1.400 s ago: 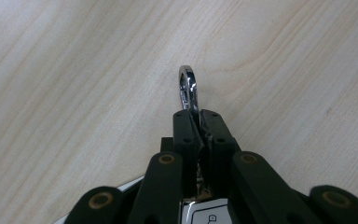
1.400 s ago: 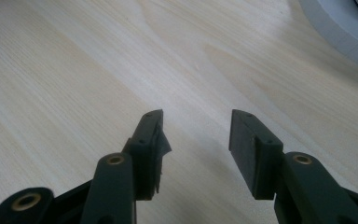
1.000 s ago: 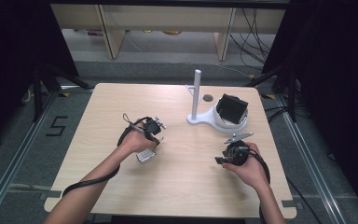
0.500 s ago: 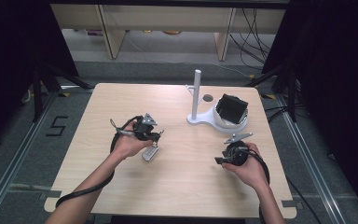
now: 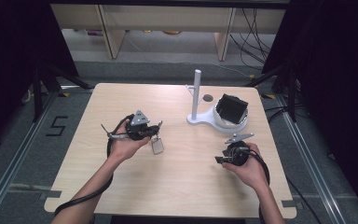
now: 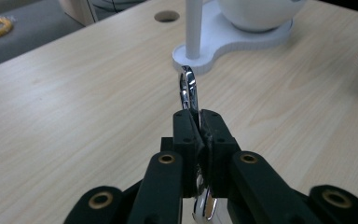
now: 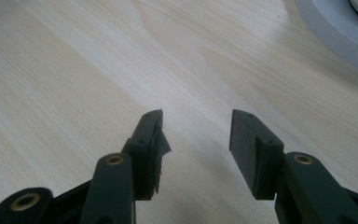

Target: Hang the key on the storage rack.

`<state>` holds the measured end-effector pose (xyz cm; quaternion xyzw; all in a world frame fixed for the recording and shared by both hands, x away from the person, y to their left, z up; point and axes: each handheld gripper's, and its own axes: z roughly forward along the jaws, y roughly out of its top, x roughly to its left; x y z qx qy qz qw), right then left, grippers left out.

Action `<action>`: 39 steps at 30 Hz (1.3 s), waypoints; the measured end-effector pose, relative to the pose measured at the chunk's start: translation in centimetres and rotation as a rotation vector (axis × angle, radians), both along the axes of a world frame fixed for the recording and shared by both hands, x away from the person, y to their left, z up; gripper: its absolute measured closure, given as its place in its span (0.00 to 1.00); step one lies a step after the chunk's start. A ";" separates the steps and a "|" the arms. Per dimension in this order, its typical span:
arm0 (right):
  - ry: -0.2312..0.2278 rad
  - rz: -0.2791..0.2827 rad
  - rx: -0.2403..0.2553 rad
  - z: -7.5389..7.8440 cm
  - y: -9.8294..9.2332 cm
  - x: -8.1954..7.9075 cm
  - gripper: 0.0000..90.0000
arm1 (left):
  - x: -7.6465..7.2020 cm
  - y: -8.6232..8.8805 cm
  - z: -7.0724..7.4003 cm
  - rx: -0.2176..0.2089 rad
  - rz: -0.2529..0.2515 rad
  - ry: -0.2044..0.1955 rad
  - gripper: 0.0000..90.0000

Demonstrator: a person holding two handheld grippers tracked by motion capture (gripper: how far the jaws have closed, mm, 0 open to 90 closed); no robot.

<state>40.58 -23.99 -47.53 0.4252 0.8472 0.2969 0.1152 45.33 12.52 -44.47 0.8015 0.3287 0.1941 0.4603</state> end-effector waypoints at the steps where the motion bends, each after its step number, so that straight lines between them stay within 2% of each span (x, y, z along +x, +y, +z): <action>1: -0.001 0.001 0.000 0.0 0.0 0.0 0.61 | -0.1 0.1 0.1 -0.006 0.008 -0.011 0.95; 5: 0.001 0.001 0.001 0.0 0.0 0.0 0.61 | -0.2 0.2 0.2 -0.048 0.026 -0.043 0.95; 6: 0.001 -0.010 0.019 -0.1 0.1 -0.1 0.61 | -0.2 0.2 0.2 -0.060 0.025 -0.050 0.95; 17: 0.007 -0.013 0.016 -0.1 0.0 -0.2 0.61 | -0.5 0.0 0.6 -0.135 0.074 -0.128 0.95; 19: 0.001 -0.018 0.021 -0.2 -0.1 -0.2 0.61 | -0.5 0.0 0.7 -0.140 0.077 -0.131 0.95; 20: -0.024 -0.001 0.015 -0.4 -0.2 0.0 0.61 | -0.6 0.0 0.7 -0.145 0.082 -0.138 0.95; 21: -0.026 -0.006 0.019 -0.4 -0.2 -0.1 0.61 | -0.5 0.0 0.7 -0.147 0.081 -0.140 0.95; 23: 0.002 -0.023 0.027 -0.3 -0.2 -0.3 0.61 | -0.6 -0.1 0.7 -0.149 0.085 -0.150 0.95; 26: -0.004 -0.024 0.027 -0.3 -0.3 -0.3 0.61 | -0.5 -0.2 0.7 -0.148 0.099 -0.174 0.95; 27: -0.005 -0.022 0.027 -0.3 -0.3 -0.3 0.61 | -0.5 -0.3 0.8 -0.161 0.102 -0.181 0.95; 28: -0.036 0.005 0.022 -0.4 -0.4 -0.1 0.61 | -0.5 -0.3 0.9 -0.162 0.104 -0.189 0.95; 29: -0.050 -0.001 0.030 -0.5 -0.4 -0.1 0.61 | -0.4 -0.4 1.0 -0.168 0.105 -0.196 0.95; 30: -0.036 -0.011 0.044 -0.4 -0.4 -0.2 0.61 | -0.4 -0.4 1.1 -0.173 0.109 -0.208 0.95; 33: -0.029 -0.013 0.032 -0.2 -0.5 -0.2 0.61 | -0.5 -0.4 1.4 -0.194 0.119 -0.231 0.95; 35: -0.032 -0.022 0.050 -0.3 -0.4 -0.3 0.61 | -0.5 -0.4 1.5 -0.205 0.118 -0.236 0.95; 36: -0.037 -0.017 0.041 -0.3 -0.4 -0.3 0.61 | -0.4 -0.4 1.6 -0.207 0.117 -0.237 0.95; 38: -0.007 -0.030 0.032 -0.1 -0.3 -0.5 0.61 | -0.4 -0.5 1.6 -0.207 0.118 -0.241 0.95; 39: -0.006 -0.030 0.030 -0.1 -0.3 -0.5 0.61 | -0.3 -0.6 1.7 -0.208 0.117 -0.239 0.95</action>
